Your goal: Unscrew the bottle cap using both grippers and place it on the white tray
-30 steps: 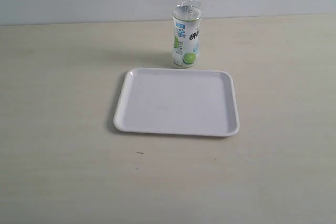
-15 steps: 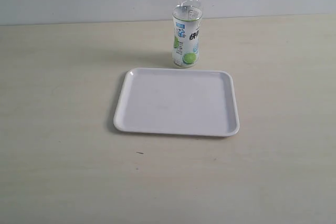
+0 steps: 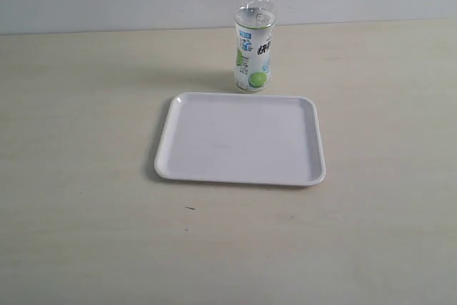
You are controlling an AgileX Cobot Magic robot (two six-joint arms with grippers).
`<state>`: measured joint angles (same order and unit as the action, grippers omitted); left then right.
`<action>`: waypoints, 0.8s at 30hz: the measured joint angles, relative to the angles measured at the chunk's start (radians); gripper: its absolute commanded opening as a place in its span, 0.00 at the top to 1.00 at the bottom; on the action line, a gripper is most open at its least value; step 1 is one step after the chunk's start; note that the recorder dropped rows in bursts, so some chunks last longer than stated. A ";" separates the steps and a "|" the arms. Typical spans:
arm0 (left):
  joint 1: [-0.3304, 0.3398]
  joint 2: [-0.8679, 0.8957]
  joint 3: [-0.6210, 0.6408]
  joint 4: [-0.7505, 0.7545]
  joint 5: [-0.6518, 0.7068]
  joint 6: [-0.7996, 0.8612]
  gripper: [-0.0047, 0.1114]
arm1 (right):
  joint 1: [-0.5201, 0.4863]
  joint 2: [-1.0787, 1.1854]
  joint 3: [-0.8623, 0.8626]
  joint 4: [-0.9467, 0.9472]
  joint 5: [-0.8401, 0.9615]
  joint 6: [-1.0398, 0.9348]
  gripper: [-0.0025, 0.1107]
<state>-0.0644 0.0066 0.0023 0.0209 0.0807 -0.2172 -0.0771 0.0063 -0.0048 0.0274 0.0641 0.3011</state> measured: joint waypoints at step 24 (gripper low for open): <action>0.000 0.000 0.000 0.000 0.022 -0.066 0.96 | 0.000 0.000 0.000 0.000 0.000 0.000 0.98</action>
<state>-0.0644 0.0066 0.0023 0.0209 0.1026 -0.2828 -0.0771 0.0063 -0.0048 0.0274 0.0641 0.3011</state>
